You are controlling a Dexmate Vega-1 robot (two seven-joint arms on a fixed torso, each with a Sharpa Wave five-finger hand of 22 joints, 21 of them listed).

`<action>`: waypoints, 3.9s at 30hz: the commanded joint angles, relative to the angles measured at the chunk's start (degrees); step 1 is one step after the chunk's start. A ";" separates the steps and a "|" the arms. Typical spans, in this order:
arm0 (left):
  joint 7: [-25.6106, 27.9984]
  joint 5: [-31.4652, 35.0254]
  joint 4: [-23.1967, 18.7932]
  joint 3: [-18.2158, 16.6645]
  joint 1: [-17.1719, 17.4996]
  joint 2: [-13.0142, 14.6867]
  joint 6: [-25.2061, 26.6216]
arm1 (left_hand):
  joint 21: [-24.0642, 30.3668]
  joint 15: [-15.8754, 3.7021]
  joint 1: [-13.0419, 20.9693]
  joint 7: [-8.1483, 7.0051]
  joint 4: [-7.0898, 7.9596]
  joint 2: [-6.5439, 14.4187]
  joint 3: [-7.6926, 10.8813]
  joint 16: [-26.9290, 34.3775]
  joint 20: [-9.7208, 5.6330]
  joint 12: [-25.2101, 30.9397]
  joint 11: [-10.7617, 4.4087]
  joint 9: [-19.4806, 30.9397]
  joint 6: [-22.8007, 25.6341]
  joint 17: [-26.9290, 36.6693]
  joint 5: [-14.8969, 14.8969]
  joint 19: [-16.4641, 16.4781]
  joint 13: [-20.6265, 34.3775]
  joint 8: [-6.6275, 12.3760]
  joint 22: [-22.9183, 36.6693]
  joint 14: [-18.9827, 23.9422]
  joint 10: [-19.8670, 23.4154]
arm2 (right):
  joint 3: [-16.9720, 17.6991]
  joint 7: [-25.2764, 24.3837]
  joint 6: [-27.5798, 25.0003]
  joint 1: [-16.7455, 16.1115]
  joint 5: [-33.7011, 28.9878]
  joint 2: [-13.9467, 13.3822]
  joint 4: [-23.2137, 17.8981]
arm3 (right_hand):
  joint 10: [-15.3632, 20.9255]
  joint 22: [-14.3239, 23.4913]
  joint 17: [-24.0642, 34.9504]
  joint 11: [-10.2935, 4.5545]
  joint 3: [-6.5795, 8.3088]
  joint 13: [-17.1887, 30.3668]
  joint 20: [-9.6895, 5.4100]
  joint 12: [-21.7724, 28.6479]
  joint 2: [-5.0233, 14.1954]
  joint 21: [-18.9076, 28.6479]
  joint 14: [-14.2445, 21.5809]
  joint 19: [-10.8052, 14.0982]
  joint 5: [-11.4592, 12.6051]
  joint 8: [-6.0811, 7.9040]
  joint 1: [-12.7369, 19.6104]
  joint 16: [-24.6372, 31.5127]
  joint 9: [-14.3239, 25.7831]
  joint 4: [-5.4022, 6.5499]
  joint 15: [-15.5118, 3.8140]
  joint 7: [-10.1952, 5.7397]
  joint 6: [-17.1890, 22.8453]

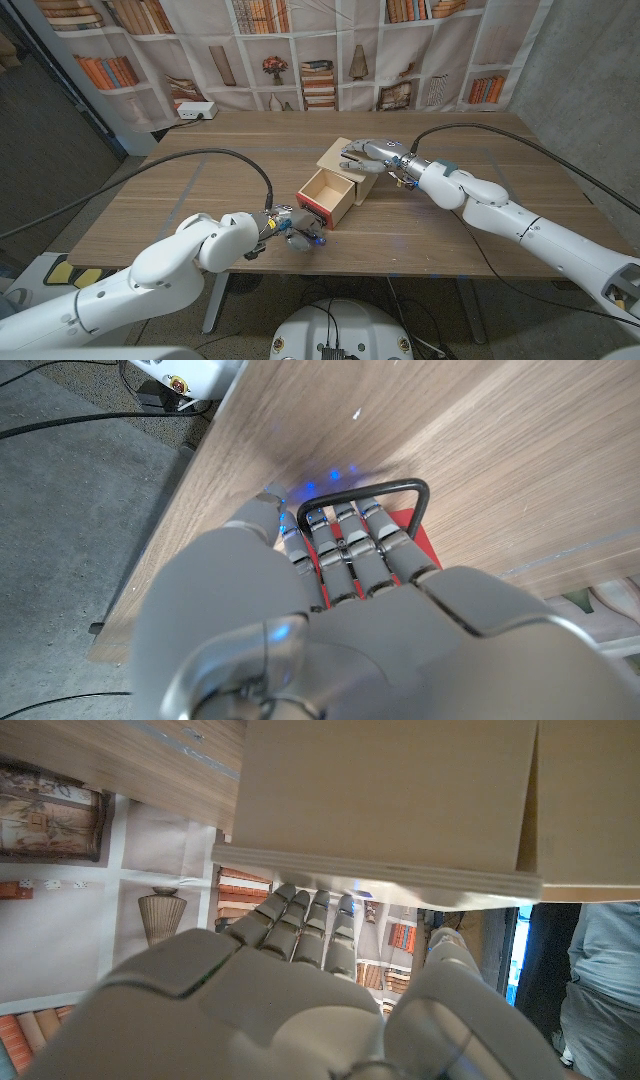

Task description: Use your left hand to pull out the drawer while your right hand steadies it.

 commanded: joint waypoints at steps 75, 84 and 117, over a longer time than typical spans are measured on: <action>-3.18 12.36 -7.43 0.40 4.95 2.01 10.83 | -4.11 -1.76 -3.88 -1.23 2.54 -2.55 1.15 -0.25 2.22 -0.19 -1.05 0.35 -6.46 0.26 -0.50 -8.04 0.35 -1.03 0.35 -8.98 -6.95 | 0.67 0.54 -1.66 -0.76 -0.34 -0.85 -1.90 | 0.39 0.32 0.14 0.18 0.06 0.14 -2.43 0.34 0.53 -1.26 0.07 0.61 -0.07 -0.01 -0.20 -0.15 0.30 -0.07 -0.75 0.07 0.54; -0.76 13.97 -9.41 -2.67 9.75 3.19 11.65 | -4.09 -0.96 -4.22 -3.74 2.02 -3.27 1.35 -0.75 4.22 -0.57 -0.47 0.36 -7.14 0.21 -1.66 -8.26 0.35 -0.95 0.50 -9.26 -7.99 | 0.89 0.41 -2.11 -1.47 -0.66 -1.16 -3.08 | 0.43 0.33 0.14 0.19 0.07 0.14 -2.42 0.35 0.51 -1.37 0.02 0.64 -0.07 0.01 -0.20 -0.17 0.30 -0.10 -0.70 0.10 0.62; 1.48 11.97 -7.86 -9.58 14.02 1.99 7.59 | -5.21 2.04 -6.66 -6.27 1.99 -4.40 1.05 -0.54 8.06 -0.05 -0.75 0.40 -22.94 0.32 -3.35 -20.08 0.23 -0.47 0.42 -24.09 -22.90 | 2.32 -0.11 -4.33 -3.69 -0.97 -2.08 -6.15 | 0.65 0.34 0.12 0.06 0.10 0.15 -2.32 0.41 0.50 -1.72 0.09 0.69 -0.07 0.13 -0.20 -0.16 0.31 -0.19 -0.77 0.02 1.08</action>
